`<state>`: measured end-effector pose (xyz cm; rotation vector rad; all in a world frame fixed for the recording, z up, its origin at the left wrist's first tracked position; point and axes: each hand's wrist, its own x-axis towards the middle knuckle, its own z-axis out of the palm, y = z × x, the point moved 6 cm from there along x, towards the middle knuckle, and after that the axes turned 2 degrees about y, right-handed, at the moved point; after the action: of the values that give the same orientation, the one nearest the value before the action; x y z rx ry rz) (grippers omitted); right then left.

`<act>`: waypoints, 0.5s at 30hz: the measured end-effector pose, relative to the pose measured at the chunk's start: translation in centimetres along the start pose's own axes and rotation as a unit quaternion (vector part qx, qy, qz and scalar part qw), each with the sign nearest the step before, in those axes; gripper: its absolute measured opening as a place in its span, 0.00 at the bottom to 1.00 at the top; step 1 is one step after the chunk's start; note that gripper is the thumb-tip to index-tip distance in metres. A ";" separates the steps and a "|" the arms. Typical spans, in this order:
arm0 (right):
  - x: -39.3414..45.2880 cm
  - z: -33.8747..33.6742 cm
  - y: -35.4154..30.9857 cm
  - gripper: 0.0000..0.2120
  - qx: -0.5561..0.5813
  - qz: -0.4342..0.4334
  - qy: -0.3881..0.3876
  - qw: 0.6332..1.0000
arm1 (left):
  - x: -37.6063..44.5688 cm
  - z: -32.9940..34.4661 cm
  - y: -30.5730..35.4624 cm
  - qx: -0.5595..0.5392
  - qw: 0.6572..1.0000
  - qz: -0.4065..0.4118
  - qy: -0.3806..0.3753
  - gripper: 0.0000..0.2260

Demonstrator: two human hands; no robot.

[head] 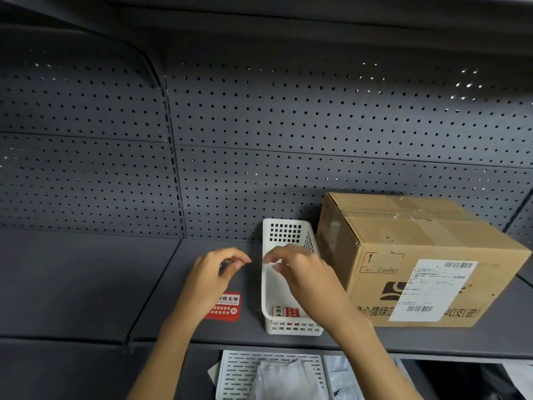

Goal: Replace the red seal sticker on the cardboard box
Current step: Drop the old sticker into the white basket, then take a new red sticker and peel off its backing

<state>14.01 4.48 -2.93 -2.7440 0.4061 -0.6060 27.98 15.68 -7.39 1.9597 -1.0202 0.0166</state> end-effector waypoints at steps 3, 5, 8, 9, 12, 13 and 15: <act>0.6 1.5 -2.5 0.10 0.078 -0.063 -0.024 0.995 | -0.4 -0.8 -2.7 0.037 0.998 -0.037 -0.036 0.09; 1.3 3.1 -3.6 0.12 0.041 -0.085 -0.058 0.994 | -0.9 -0.8 -5.2 0.090 0.987 -0.082 -0.103 0.14; 2.9 6.0 -4.5 0.16 -0.045 -0.083 -0.136 0.986 | -1.9 -1.0 -8.3 0.157 0.962 -0.131 -0.180 0.23; 3.5 7.1 -4.7 0.17 -0.074 -0.075 -0.171 0.980 | -2.0 -1.1 -8.8 0.160 0.959 -0.139 -0.188 0.23; 5.3 10.3 -4.6 0.20 -0.166 -0.043 -0.268 0.948 | -1.9 -1.2 -9.4 0.153 0.962 -0.138 -0.178 0.19; 5.7 11.1 -4.5 0.23 -0.191 -0.031 -0.292 0.936 | -1.7 -1.3 -9.5 0.151 0.964 -0.137 -0.169 0.17; 6.3 12.2 -4.1 0.29 -0.218 -0.012 -0.321 0.922 | -1.6 -1.2 -9.5 0.142 0.968 -0.132 -0.159 0.15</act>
<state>25.80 8.93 -9.83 -3.1400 0.3720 0.4519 33.63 20.02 -14.06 2.4030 -0.9895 -0.3262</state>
